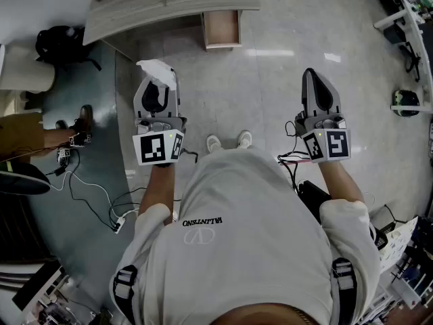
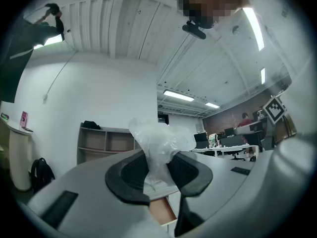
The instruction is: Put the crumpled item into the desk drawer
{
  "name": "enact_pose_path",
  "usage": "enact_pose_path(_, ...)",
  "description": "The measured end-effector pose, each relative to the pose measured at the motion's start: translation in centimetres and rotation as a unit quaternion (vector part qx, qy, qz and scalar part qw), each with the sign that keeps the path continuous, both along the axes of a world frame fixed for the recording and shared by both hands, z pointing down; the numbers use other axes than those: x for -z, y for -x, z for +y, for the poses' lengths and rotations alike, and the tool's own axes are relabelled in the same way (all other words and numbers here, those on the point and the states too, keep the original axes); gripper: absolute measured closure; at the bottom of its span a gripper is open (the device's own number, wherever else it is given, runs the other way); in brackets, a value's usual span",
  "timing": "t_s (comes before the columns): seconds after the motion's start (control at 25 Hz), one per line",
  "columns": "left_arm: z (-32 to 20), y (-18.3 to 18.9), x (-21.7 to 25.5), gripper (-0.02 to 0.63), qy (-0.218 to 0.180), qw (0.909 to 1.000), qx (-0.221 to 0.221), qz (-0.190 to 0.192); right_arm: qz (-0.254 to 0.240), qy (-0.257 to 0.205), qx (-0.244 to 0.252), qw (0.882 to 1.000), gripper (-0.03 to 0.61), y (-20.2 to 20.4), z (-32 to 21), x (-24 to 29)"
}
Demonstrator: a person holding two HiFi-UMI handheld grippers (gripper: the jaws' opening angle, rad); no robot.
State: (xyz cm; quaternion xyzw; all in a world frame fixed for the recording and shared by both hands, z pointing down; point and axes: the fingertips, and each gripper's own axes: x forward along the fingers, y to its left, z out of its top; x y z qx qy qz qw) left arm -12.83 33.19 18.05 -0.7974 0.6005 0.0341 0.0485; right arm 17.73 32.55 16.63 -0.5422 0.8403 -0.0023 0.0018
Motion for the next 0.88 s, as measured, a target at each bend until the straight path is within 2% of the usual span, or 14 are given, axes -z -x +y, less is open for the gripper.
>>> enact_pose_path(0.24, 0.0, 0.9, -0.2, 0.502, -0.003, 1.0, -0.007, 0.006, -0.017, 0.005, 0.013, 1.0, 0.577, 1.5, 0.1, -0.2)
enact_pose_path(0.88, -1.2, 2.8, -1.4, 0.502, 0.009, 0.9989, -0.042, 0.015, -0.004, -0.001, 0.001, 1.0, 0.577, 5.0, -1.0, -0.7)
